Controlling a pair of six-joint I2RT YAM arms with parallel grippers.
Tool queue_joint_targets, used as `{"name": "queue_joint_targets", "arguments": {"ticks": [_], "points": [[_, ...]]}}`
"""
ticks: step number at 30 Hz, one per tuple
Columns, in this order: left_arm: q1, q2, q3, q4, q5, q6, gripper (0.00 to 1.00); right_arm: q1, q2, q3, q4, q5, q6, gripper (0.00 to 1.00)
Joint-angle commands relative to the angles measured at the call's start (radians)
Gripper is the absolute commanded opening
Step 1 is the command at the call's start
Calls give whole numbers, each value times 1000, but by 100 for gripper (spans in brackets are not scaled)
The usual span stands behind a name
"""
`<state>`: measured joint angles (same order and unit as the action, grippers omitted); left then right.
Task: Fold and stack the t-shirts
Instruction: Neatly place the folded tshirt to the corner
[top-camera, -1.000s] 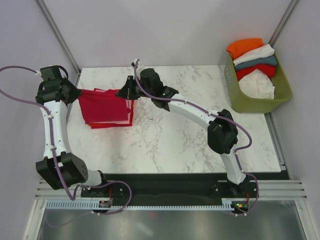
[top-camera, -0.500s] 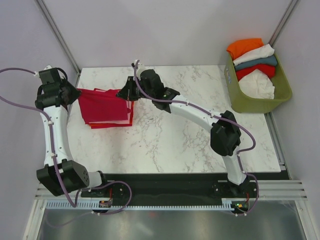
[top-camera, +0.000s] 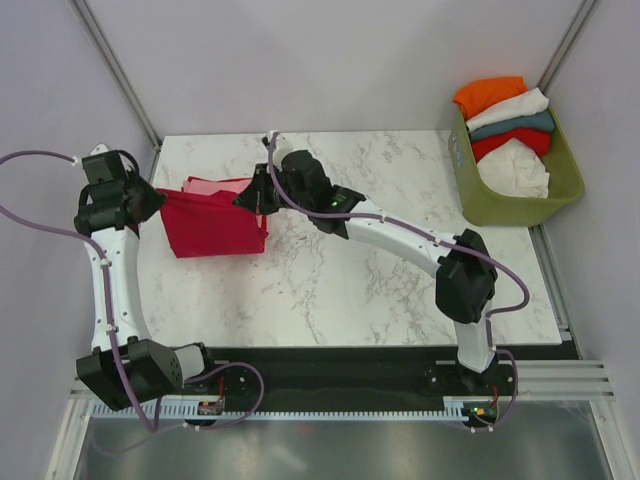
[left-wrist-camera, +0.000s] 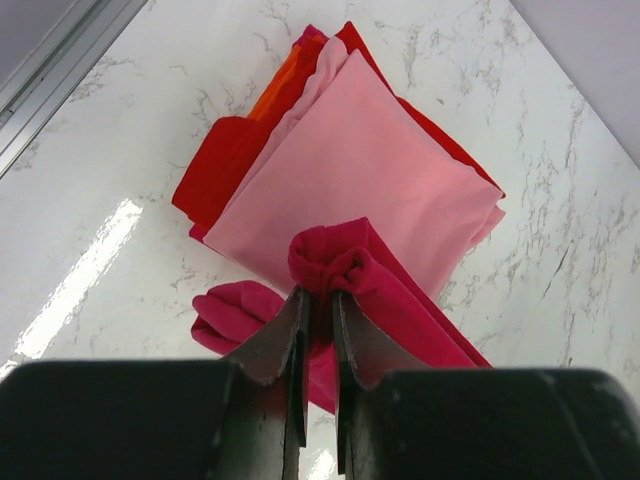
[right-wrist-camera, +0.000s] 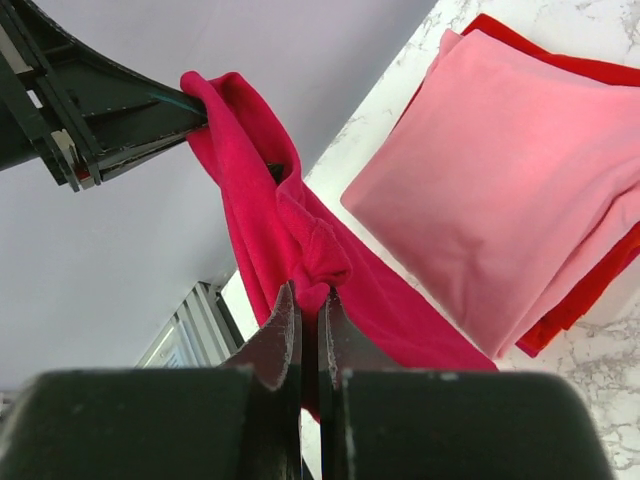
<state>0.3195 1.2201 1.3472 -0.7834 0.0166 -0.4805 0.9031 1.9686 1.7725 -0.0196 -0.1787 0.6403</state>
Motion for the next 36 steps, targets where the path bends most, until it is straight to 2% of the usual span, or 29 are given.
{"name": "queue_joint_targets", "arguments": {"ticks": [1,23,31,36], "points": [[29,15,1,122,-107,-4,2,-10,-36,8,-3,24,-27,0],[29,300,138,228,-83,5,2,-124,242,281,-13,-44,28,0],[27,430,222,274,-30,-7,2,-161,364,402,-3,-62,44,0],[27,516,262,314,29,-17,2,-188,415,418,58,-67,61,0]]}}
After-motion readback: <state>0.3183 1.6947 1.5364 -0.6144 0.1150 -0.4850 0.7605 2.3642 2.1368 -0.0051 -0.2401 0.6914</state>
